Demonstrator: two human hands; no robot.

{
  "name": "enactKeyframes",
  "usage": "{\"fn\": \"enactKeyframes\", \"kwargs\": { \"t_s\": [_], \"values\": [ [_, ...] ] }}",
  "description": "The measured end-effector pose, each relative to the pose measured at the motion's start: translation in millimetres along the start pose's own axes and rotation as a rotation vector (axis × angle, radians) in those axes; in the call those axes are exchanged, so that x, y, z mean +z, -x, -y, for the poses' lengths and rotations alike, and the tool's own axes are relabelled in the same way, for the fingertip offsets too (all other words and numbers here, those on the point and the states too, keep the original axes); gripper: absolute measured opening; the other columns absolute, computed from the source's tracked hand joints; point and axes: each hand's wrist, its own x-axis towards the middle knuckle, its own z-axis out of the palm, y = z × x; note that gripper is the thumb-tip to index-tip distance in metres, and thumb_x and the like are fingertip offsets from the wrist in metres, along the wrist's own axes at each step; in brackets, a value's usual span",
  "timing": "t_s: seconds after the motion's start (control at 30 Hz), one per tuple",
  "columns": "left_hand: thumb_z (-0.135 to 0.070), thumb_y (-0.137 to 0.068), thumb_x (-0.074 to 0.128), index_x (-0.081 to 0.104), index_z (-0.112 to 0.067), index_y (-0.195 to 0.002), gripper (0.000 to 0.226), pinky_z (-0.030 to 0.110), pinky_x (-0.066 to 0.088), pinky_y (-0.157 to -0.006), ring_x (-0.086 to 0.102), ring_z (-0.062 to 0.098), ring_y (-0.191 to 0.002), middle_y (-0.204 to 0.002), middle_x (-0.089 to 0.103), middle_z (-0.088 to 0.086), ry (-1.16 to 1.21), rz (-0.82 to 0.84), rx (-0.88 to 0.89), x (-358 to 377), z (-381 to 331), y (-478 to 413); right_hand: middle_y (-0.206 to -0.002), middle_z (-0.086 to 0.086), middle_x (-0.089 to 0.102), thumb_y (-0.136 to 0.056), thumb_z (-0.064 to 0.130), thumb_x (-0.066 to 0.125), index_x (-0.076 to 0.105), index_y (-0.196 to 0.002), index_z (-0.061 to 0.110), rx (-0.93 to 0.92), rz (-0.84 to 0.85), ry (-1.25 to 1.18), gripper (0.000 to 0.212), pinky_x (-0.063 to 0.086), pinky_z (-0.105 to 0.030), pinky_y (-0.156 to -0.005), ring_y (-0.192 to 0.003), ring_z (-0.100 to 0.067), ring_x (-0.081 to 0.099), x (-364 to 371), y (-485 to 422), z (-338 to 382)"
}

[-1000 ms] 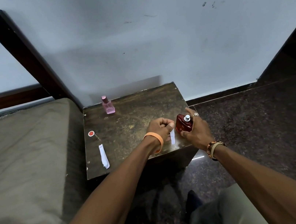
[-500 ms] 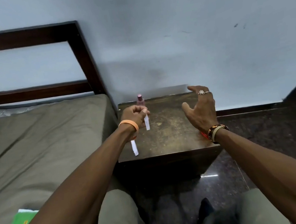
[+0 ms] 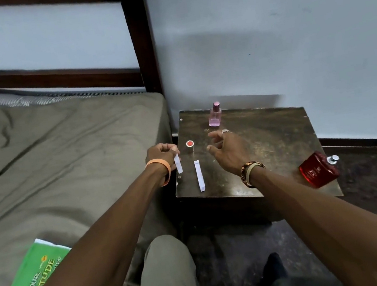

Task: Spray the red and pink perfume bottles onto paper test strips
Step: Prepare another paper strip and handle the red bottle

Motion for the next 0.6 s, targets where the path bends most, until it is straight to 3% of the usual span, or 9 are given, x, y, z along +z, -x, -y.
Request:
{"fn": "enactKeyframes", "kwargs": {
  "t_s": [0.13, 0.37, 0.43, 0.5, 0.6],
  "values": [
    [-0.012, -0.090, 0.061, 0.063, -0.014, -0.080, 0.011, 0.043, 0.059, -0.078, 0.067, 0.033, -0.094, -0.099, 0.069, 0.019, -0.003, 0.003, -0.034, 7.6, 14.4, -23.1, -0.123, -0.008, 0.065, -0.088, 0.013, 0.070, 0.059, -0.131, 0.011, 0.059, 0.069, -0.003, 0.045, 0.051, -0.040, -0.097, -0.110, -0.023, 0.062, 31.7, -20.1, -5.2],
    [-0.012, -0.092, 0.059, 0.062, -0.015, -0.081, 0.011, 0.040, 0.058, -0.077, 0.063, 0.024, -0.086, -0.087, 0.063, 0.012, 0.017, 0.060, -0.022, 17.6, 21.0, -46.9, -0.143, -0.012, 0.053, -0.088, 0.005, 0.062, 0.045, -0.144, 0.006, 0.044, 0.198, 0.056, 0.059, 0.038, -0.033, -0.110, -0.134, -0.027, 0.047, 72.4, -50.7, -3.7],
    [-0.012, -0.092, 0.058, 0.062, -0.013, -0.084, 0.009, 0.041, 0.058, -0.080, 0.065, 0.026, -0.088, -0.088, 0.065, 0.013, 0.029, 0.106, -0.044, 18.0, 20.2, -49.0, -0.135, -0.013, 0.059, -0.087, 0.006, 0.063, 0.054, -0.136, 0.004, 0.039, 0.195, 0.070, 0.050, 0.042, -0.032, -0.102, -0.127, -0.029, 0.053, 79.7, -54.2, -4.0],
    [-0.011, -0.092, 0.058, 0.061, -0.012, -0.085, 0.008, 0.040, 0.058, -0.081, 0.066, 0.025, -0.088, -0.087, 0.066, 0.012, 0.046, 0.147, -0.065, 18.5, 17.6, -47.7, -0.115, -0.014, 0.068, -0.086, 0.006, 0.064, 0.067, -0.115, 0.004, 0.038, 0.155, 0.075, 0.030, 0.048, -0.036, -0.089, -0.109, -0.030, 0.062, 83.4, -54.0, -4.7],
    [-0.010, -0.093, 0.057, 0.060, -0.010, -0.087, 0.007, 0.040, 0.057, -0.082, 0.064, 0.027, -0.090, -0.096, 0.065, 0.017, 0.068, 0.166, -0.072, 20.5, 14.3, -42.2, -0.101, -0.011, 0.072, -0.084, 0.005, 0.064, 0.071, -0.101, 0.006, 0.046, 0.118, 0.048, 0.019, 0.052, -0.039, -0.081, -0.095, -0.028, 0.065, 82.8, -50.8, -7.5]
  ]
}}
